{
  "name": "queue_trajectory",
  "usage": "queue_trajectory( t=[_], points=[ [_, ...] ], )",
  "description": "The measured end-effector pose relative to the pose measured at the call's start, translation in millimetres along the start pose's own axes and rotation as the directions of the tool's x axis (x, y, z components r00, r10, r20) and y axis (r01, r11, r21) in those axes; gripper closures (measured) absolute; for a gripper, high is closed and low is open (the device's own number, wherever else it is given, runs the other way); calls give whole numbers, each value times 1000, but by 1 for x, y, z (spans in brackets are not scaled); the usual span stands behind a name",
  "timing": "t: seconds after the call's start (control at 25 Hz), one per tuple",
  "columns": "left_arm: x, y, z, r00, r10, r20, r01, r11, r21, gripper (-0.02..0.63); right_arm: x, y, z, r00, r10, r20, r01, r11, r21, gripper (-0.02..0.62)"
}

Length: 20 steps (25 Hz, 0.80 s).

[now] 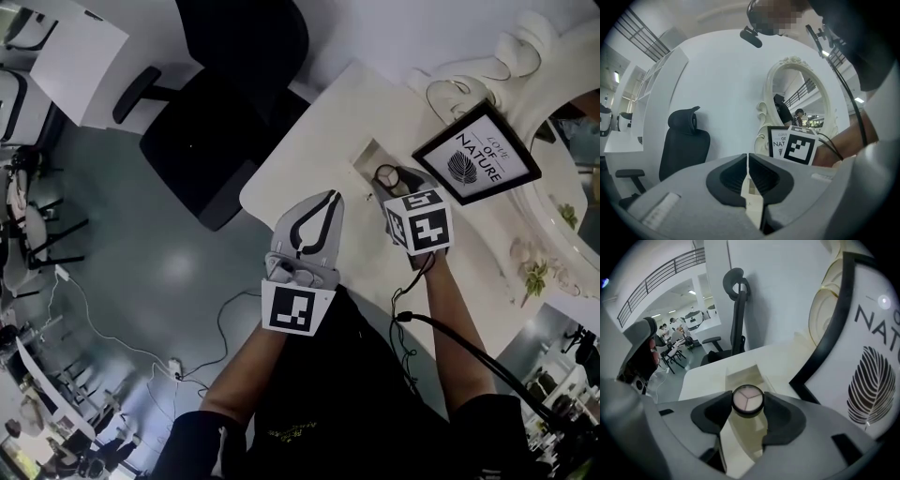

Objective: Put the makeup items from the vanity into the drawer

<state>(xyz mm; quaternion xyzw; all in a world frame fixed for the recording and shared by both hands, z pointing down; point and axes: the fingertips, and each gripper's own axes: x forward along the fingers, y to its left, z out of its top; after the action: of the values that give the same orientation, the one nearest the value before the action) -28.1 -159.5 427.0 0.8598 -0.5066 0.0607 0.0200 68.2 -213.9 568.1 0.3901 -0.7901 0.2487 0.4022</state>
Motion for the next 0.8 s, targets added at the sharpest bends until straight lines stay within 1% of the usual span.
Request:
queue_trajectory(
  t=[0.24, 0.32, 0.4, 0.52, 0.56, 0.8],
  points=[
    [1, 11, -3, 1000, 1, 0, -1, 1000, -7, 580, 3, 2, 3, 1000, 0, 5, 0, 999, 37, 382],
    [0, 13, -3, 1000, 3, 0, -3, 1000, -12, 580, 3, 2, 1, 1000, 6, 7, -7, 998, 69, 382],
    [0, 14, -3, 1000, 5, 2, -5, 1000, -19, 580, 3, 1, -2, 1000, 21, 8, -21, 990, 138, 383],
    [-1, 14, -4, 1000, 4, -2, -4, 1000, -31, 580, 2, -2, -9, 999, 38, 16, -41, 963, 265, 383],
    [-1, 14, -4, 1000, 2, -1, -2, 999, -33, 580, 2, -3, -11, 999, 41, 16, -44, 956, 290, 383],
    [1, 14, -3, 1000, -14, 2, 14, 1000, -28, 580, 1, -1, -16, 998, 63, -15, -56, 952, 302, 383]
  ],
)
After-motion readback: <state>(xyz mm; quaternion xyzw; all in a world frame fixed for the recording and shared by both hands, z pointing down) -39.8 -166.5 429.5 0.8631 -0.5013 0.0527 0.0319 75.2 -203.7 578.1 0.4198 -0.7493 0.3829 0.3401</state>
